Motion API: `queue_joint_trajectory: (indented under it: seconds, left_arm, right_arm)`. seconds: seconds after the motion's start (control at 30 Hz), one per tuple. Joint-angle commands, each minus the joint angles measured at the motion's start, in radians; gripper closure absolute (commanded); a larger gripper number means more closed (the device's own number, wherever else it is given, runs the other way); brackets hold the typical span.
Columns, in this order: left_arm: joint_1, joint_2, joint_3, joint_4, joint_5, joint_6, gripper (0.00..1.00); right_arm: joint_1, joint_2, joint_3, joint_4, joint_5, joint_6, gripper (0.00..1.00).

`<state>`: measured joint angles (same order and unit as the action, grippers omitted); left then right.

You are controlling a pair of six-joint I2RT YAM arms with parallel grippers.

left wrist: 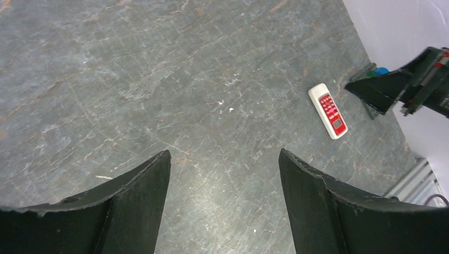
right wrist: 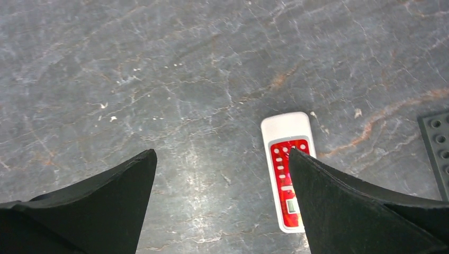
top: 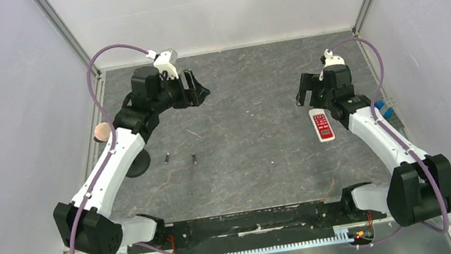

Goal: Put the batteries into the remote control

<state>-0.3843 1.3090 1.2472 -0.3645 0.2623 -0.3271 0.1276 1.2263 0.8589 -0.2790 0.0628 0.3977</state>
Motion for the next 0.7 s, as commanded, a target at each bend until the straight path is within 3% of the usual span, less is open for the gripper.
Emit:
queue_joint_trajectory:
  seconds: [0.0, 0.23, 0.37, 0.5, 0.67]
  left_arm:
    - [-0.003, -0.072, -0.02, 0.028, -0.094, -0.035, 0.19]
    - [-0.003, -0.114, -0.089, 0.032, -0.114, -0.044, 0.19]
    - [-0.026, -0.123, -0.176, 0.106, 0.002, -0.09, 0.19]
    - [-0.096, -0.086, -0.216, 0.136, 0.017, -0.1, 0.19]
    - [-0.126, -0.038, -0.215, 0.141, 0.017, -0.104, 0.2]
  right_arm:
    - [0.013, -0.037, 0.064, 0.058, -0.046, 0.0, 0.02]
    - [0.013, -0.011, 0.059, -0.017, 0.168, -0.006, 0.02]
    - [0.013, 0.038, 0.018, -0.108, 0.299, 0.004, 0.02]
    - [0.013, 0.083, -0.051, -0.125, 0.324, -0.009, 0.02]
    - [0.013, 0.162, -0.097, -0.084, 0.244, -0.049, 0.02]
